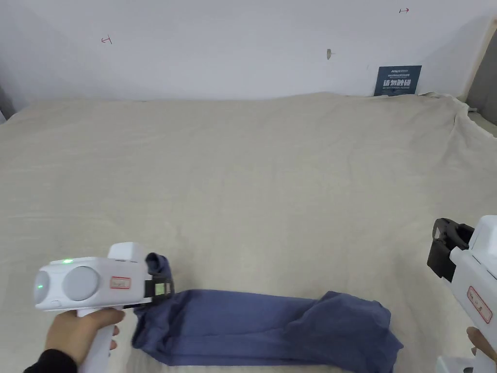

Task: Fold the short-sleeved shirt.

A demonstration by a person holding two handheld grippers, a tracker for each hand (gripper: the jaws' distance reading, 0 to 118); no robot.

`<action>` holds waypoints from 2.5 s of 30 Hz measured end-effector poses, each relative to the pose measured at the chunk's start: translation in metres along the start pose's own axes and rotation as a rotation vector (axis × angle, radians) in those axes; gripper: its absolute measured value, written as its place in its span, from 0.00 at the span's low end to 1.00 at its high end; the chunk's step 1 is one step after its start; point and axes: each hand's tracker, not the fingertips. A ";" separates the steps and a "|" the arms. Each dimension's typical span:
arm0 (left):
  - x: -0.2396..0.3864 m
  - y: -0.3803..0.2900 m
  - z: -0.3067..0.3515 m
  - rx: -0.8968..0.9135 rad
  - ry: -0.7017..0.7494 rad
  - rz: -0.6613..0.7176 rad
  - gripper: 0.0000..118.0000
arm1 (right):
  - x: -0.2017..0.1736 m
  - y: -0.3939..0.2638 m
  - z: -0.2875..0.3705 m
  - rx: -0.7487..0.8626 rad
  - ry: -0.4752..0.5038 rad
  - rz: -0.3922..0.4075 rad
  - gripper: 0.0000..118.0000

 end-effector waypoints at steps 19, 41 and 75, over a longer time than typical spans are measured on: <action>0.086 -0.029 -0.148 -0.209 0.032 -0.105 0.20 | 0.002 -0.007 0.003 -0.032 -0.003 0.021 0.00; 0.020 -0.005 -0.011 0.295 0.075 -0.021 0.19 | -0.015 -0.003 0.002 -0.033 0.041 0.017 0.00; 0.114 -0.112 -0.139 0.084 0.105 -0.309 0.00 | 0.010 -0.016 0.005 -0.069 0.000 -0.011 0.00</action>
